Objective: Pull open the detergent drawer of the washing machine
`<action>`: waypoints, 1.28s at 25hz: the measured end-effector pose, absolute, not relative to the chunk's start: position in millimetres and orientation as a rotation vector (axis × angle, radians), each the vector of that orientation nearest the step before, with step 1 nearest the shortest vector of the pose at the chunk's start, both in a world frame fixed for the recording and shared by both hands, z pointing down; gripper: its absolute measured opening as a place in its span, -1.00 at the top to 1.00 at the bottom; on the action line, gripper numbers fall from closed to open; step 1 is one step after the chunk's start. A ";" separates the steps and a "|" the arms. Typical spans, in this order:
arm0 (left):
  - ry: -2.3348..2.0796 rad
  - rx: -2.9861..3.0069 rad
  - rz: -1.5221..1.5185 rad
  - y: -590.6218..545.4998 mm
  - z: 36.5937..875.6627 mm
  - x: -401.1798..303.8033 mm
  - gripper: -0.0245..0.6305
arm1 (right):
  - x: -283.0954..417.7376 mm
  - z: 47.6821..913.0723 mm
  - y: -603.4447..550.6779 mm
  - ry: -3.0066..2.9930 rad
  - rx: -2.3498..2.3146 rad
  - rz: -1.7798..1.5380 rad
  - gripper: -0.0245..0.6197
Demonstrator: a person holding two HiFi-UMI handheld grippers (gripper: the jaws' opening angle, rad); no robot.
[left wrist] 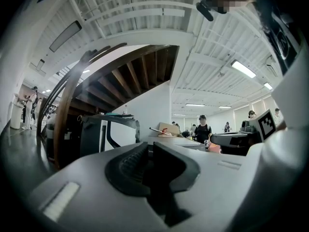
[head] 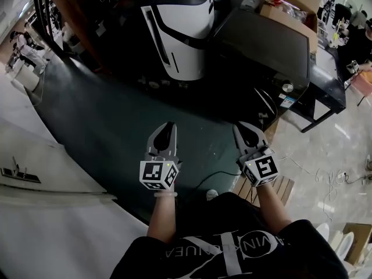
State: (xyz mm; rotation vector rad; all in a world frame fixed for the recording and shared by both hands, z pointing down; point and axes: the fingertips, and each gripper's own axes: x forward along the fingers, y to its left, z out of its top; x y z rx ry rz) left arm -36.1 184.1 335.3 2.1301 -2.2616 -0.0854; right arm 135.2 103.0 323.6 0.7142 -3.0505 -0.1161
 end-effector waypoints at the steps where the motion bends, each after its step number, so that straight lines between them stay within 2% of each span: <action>1: -2.258 2.131 -0.092 180.8 335.8 -35.2 0.81 | 135.1 325.3 100.4 -3.057 0.706 -0.120 0.89; 3: -2.253 2.125 -0.097 176.7 337.8 -34.8 0.70 | 134.8 327.8 97.6 -3.060 0.691 -0.117 0.89; 11: -2.228 2.112 -0.094 167.2 345.5 -39.1 0.66 | 138.2 329.0 87.0 -3.046 0.732 -0.073 0.89; 21: -2.092 2.223 -0.091 114.0 355.5 -52.0 0.65 | 125.6 335.7 60.0 -3.012 0.849 -0.080 0.89; 32: -1.898 2.336 -0.050 32.4 365.7 -103.0 0.65 | 91.2 338.2 3.6 -2.913 1.127 0.005 0.89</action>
